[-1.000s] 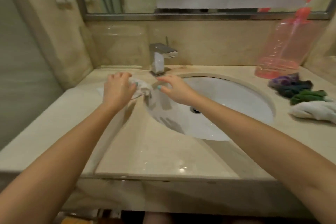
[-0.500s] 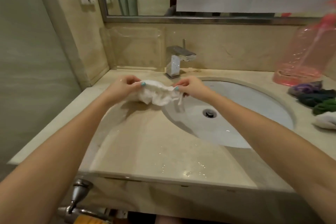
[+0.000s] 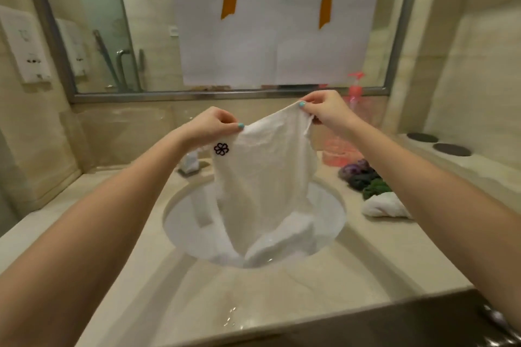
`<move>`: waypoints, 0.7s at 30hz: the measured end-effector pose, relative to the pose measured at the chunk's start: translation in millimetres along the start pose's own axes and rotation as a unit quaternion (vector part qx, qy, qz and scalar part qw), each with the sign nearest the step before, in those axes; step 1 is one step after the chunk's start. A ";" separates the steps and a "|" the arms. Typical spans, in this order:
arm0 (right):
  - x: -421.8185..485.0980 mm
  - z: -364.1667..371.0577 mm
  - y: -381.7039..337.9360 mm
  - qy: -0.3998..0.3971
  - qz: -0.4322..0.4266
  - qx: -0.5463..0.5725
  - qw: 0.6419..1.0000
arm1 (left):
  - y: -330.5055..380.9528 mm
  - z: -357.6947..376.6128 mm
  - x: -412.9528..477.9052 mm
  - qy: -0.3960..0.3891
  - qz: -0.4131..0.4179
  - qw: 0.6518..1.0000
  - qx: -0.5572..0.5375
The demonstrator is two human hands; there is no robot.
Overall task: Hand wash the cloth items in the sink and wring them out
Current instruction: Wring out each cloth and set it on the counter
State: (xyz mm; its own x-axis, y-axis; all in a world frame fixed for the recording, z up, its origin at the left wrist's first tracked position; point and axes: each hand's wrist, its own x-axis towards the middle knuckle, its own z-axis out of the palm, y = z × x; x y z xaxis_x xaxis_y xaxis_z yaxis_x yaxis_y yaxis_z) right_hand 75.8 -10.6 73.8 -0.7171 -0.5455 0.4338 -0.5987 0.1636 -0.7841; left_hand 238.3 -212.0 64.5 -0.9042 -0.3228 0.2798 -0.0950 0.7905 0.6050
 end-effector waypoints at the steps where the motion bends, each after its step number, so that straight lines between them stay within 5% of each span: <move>1: 2.8 -14.2 -1.2 -0.024 0.008 -0.018 1.000 | 6.4 -2.2 5.1 0.001 0.005 1.000 0.017; 6: -1.3 -57.9 -4.7 -0.105 0.011 -0.242 0.964 | 14.7 -4.5 17.7 0.071 0.033 0.997 -0.014; 10: -10.9 -42.8 7.6 -0.096 -0.006 -0.341 0.935 | 13.6 13.5 25.3 0.108 -0.014 0.994 -0.011; 14: -16.8 -18.2 8.9 -0.084 0.055 -0.102 0.990 | 15.9 22.9 24.3 0.147 -0.061 0.983 -0.090; 17: -18.6 2.8 -15.5 -0.145 0.053 0.089 0.984 | 29.0 27.1 20.1 0.128 -0.064 0.967 -0.210; 21: -18.1 35.4 -45.6 -0.161 -0.010 -0.043 0.986 | 45.4 29.0 16.0 0.120 -0.046 0.953 -0.273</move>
State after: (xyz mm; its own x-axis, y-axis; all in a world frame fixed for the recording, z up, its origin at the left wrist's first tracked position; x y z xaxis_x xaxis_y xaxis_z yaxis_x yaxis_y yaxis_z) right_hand 128.6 -37.3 86.0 -0.5634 -0.7795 0.2739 -0.6490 0.2124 -0.7306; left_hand 207.4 -166.2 74.8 -0.7753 -0.5385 0.3300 0.1215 0.3855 0.9147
